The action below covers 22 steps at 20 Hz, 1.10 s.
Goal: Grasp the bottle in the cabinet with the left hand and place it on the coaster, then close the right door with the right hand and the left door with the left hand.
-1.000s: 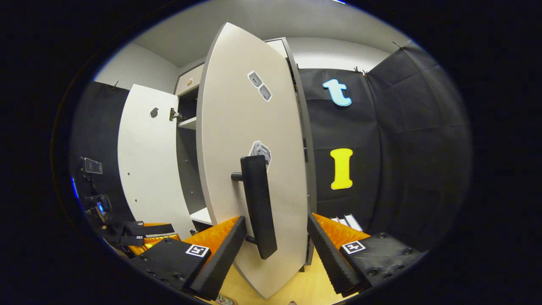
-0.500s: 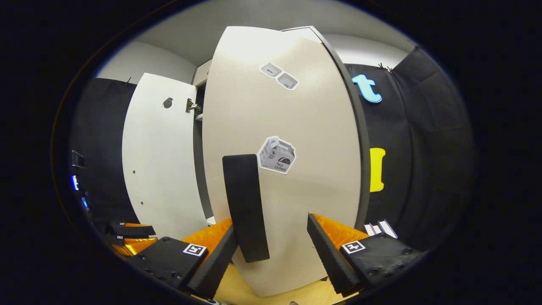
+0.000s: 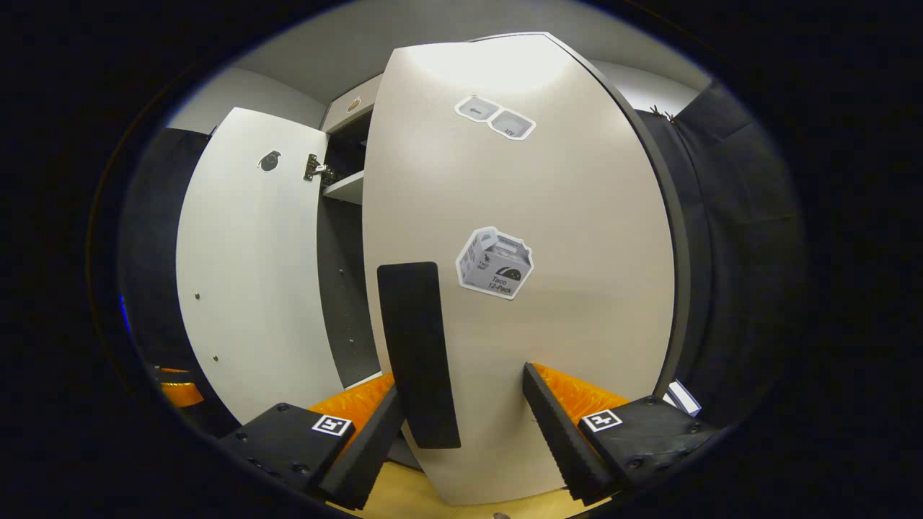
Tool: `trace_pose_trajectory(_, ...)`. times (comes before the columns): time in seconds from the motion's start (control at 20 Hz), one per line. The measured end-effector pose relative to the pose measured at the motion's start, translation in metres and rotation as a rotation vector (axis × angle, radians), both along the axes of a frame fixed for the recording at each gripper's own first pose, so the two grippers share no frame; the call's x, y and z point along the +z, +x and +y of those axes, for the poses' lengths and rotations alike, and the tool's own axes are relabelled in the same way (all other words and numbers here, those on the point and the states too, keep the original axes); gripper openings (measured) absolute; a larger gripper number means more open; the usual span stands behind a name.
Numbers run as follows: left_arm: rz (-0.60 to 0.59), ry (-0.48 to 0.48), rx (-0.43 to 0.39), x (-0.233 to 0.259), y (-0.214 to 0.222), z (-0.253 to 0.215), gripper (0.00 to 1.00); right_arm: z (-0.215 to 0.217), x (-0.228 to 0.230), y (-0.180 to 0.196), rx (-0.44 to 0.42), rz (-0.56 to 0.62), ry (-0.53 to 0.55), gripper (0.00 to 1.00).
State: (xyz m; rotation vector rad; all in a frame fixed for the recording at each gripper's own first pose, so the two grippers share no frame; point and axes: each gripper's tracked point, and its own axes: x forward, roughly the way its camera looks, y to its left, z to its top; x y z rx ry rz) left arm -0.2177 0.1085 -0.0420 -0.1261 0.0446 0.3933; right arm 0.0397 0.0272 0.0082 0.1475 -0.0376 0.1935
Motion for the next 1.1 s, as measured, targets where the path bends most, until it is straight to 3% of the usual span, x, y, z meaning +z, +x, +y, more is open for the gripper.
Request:
trace_pose_trajectory(0.35, -0.04, 0.05, 0.044, 0.035, -0.016, 0.074, 0.93, 0.001, -0.003, 0.025, -0.141, -0.01, -0.047, 0.99)
trace_pose_trajectory(0.5, -0.057, 0.068, 0.009, 0.042, -0.006, 0.079, 0.95, 0.0, -0.004, 0.027, -0.177, -0.009, -0.065, 0.99)
trace_pose_trajectory(0.65, -0.079, 0.028, -0.049, 0.045, 0.019, 0.086, 0.95, 0.004, -0.004, 0.024, -0.192, -0.009, -0.095, 0.97)
trace_pose_trajectory(0.85, -0.095, 0.017, -0.093, 0.045, 0.042, 0.104, 0.95, 0.011, 0.0, -0.011, -0.206, -0.047, -0.103, 0.97)
trace_pose_trajectory(1.1, -0.084, 0.041, -0.198, 0.051, 0.044, 0.086, 0.94, 0.026, -0.02, -0.036, -0.214, 0.009, -0.119, 0.97)
